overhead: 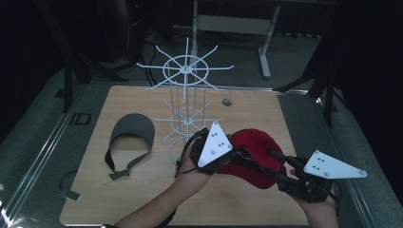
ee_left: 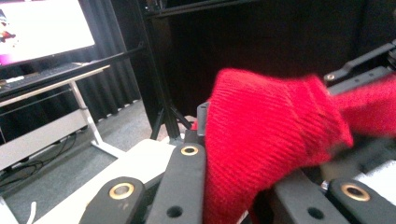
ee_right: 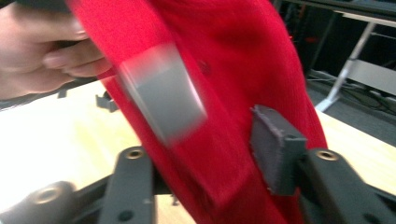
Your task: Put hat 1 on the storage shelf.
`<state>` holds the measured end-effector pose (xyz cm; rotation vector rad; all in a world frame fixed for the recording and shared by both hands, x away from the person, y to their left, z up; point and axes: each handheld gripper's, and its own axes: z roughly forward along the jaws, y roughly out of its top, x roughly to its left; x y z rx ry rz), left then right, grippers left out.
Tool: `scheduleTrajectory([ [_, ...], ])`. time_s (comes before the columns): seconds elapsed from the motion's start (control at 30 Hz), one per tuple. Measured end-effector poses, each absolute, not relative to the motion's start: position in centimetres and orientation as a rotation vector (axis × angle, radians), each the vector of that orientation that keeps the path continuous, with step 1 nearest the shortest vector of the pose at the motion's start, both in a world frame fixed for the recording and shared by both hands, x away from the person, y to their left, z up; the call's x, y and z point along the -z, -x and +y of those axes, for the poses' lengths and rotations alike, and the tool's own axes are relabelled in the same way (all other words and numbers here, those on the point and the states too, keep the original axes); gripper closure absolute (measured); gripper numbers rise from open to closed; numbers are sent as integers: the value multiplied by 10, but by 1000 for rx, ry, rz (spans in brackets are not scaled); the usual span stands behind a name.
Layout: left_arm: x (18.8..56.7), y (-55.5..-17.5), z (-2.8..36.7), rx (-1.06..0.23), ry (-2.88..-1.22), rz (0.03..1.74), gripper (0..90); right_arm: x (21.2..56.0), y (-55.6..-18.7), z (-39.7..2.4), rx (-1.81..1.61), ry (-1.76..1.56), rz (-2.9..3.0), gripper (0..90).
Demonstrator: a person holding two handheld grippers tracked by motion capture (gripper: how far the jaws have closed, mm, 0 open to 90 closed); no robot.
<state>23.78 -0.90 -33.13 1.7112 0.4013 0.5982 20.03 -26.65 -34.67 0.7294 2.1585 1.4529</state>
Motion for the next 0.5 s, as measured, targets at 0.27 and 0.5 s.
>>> scheduleTrajectory([
  [0.27, 335, -238, -1, -592, -1707, 405, 881, 344, -191, -267, -1516, -624, 2234, 418],
  [0.5, 335, -239, 12, -552, -1700, 396, 881, 335, -183, -281, -1666, -550, 2222, 387],
])
